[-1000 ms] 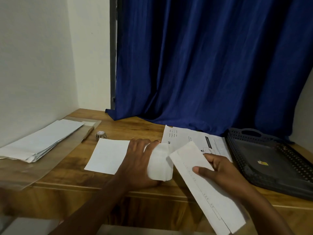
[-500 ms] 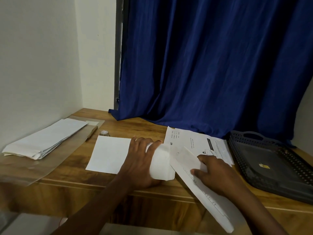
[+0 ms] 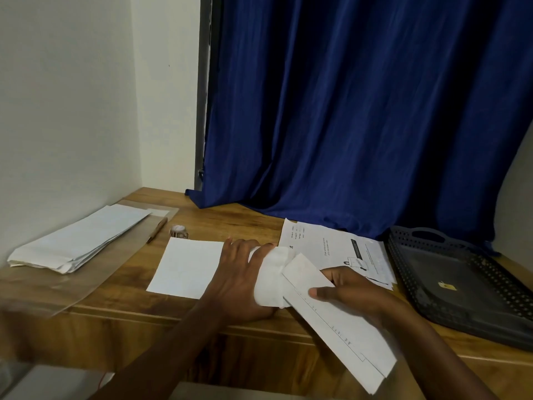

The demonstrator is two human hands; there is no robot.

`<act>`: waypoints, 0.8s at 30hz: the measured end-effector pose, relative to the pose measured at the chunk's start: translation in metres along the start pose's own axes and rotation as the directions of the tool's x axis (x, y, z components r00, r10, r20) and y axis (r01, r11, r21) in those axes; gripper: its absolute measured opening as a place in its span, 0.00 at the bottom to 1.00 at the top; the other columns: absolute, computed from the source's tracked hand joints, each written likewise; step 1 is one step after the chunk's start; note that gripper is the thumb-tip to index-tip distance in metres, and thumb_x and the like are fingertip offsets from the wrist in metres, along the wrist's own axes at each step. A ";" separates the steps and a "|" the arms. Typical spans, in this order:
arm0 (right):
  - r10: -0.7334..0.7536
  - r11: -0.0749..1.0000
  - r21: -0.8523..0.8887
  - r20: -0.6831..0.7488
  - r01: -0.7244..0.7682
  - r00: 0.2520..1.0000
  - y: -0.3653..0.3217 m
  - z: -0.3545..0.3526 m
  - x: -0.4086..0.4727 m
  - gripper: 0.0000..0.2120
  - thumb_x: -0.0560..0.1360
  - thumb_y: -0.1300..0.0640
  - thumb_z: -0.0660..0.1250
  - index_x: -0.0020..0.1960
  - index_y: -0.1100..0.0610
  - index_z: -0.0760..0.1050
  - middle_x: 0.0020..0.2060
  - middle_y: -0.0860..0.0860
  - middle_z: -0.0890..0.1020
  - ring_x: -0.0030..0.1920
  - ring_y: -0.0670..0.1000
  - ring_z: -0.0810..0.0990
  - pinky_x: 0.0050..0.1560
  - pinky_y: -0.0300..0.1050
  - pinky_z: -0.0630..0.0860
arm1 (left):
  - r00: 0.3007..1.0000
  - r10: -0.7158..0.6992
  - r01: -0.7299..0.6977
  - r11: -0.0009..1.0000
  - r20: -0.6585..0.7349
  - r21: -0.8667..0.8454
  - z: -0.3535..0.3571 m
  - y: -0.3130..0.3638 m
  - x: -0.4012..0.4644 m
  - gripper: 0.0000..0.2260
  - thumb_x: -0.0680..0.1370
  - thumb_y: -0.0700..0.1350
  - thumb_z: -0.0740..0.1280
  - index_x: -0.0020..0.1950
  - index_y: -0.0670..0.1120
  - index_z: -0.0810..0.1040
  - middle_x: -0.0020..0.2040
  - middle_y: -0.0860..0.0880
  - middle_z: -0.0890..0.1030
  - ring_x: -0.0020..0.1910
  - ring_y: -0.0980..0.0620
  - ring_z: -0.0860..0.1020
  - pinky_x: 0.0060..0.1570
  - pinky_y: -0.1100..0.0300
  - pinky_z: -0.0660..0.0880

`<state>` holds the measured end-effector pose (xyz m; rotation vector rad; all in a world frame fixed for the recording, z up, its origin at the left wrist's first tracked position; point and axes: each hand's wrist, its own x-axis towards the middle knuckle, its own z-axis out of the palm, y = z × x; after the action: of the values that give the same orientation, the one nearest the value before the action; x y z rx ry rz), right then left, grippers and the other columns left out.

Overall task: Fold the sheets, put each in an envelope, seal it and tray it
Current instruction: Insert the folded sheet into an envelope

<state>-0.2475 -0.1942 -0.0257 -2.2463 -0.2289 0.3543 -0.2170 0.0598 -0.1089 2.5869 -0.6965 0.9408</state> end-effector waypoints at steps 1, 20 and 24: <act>0.007 1.000 0.027 0.005 -0.008 1.000 0.001 -0.001 -0.001 0.06 0.79 0.54 0.70 0.53 0.54 0.84 0.46 0.48 0.88 0.43 0.48 0.87 0.40 0.36 0.79 | 1.000 -0.001 0.001 1.000 0.007 -0.007 0.000 0.000 0.000 0.50 0.62 0.72 0.70 0.77 0.49 0.62 0.69 0.48 0.68 0.70 0.47 0.65 0.77 0.41 0.50; 0.090 0.975 -0.209 0.057 -0.076 0.994 0.011 -0.007 0.043 0.13 0.75 0.43 0.72 0.56 0.47 0.84 0.53 0.45 0.86 0.52 0.50 0.85 0.61 0.48 0.79 | 0.999 0.034 -0.034 0.999 0.016 -0.009 0.002 0.001 0.001 0.49 0.62 0.73 0.71 0.76 0.50 0.64 0.69 0.47 0.70 0.68 0.49 0.65 0.73 0.38 0.61; 0.128 0.921 -0.379 0.071 -0.092 0.989 0.014 -0.004 0.048 0.15 0.74 0.40 0.72 0.54 0.48 0.81 0.53 0.46 0.82 0.52 0.49 0.81 0.57 0.44 0.77 | 0.999 0.025 -0.025 1.000 0.027 -0.004 0.002 0.001 0.001 0.49 0.62 0.72 0.71 0.76 0.50 0.65 0.69 0.47 0.70 0.68 0.48 0.67 0.73 0.37 0.61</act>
<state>-0.2005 -0.1926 -0.0427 -2.6308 -0.2358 0.5148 -0.2161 0.0574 -0.1096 2.5980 -0.7388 0.9124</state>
